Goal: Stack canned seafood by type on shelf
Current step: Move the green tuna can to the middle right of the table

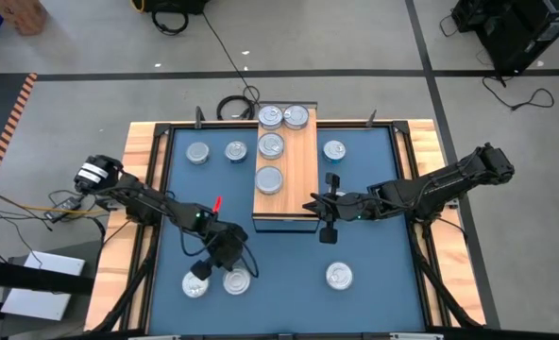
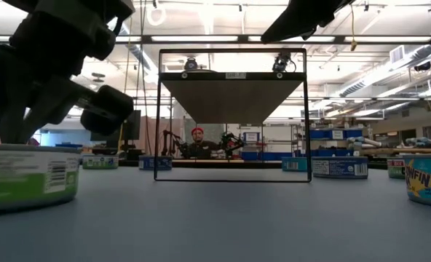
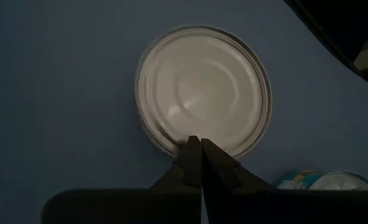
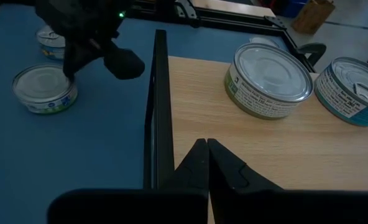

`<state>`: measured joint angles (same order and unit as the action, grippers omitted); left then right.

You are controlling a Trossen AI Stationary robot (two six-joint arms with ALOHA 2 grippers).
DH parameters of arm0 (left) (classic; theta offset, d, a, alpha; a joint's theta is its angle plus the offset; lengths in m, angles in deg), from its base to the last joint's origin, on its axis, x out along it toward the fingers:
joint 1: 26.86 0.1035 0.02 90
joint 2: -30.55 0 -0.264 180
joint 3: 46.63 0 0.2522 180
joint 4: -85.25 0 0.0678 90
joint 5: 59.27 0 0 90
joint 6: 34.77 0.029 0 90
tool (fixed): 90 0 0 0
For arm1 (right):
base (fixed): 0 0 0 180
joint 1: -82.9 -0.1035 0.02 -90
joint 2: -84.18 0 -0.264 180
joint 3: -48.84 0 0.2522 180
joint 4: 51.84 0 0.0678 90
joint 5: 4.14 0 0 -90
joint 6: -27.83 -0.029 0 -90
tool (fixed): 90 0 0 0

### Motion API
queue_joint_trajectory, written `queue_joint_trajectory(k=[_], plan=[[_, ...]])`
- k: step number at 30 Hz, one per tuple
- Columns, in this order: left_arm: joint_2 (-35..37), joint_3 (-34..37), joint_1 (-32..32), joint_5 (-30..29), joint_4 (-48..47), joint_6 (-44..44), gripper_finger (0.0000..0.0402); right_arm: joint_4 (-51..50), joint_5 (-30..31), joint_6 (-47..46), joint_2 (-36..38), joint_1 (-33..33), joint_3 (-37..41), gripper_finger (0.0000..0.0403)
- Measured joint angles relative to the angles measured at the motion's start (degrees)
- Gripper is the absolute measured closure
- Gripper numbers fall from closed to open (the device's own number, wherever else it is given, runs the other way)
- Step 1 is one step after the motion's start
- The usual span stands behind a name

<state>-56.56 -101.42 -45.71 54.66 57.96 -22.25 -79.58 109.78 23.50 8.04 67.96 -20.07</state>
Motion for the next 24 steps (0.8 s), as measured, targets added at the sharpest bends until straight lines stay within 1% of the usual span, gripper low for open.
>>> queue_joint_trajectory(k=[3,12,18,21,24], plan=[[1.10,-0.02,-0.20,-0.83,-2.18,-1.56,0.0401,0.00,0.00,0.00,0.00,0.00,0.00,0.0399],[6.78,0.19,-2.13,-9.36,-11.38,-6.35,0.0401,-0.26,0.00,0.00,0.00,-0.04,-0.02,0.0398],[9.59,-0.58,-3.72,-13.06,-18.94,-8.96,0.0401,-0.28,0.00,-0.04,0.00,-0.05,-0.02,0.0398],[11.17,-0.66,-3.93,-15.42,-16.28,-10.25,0.0401,-0.29,0.01,-0.02,0.00,-0.07,-0.02,0.0398],[11.10,-0.76,-4.04,-15.59,-11.45,-10.16,0.0401,-0.33,0.01,-0.02,0.00,-0.07,-0.02,0.0398]])
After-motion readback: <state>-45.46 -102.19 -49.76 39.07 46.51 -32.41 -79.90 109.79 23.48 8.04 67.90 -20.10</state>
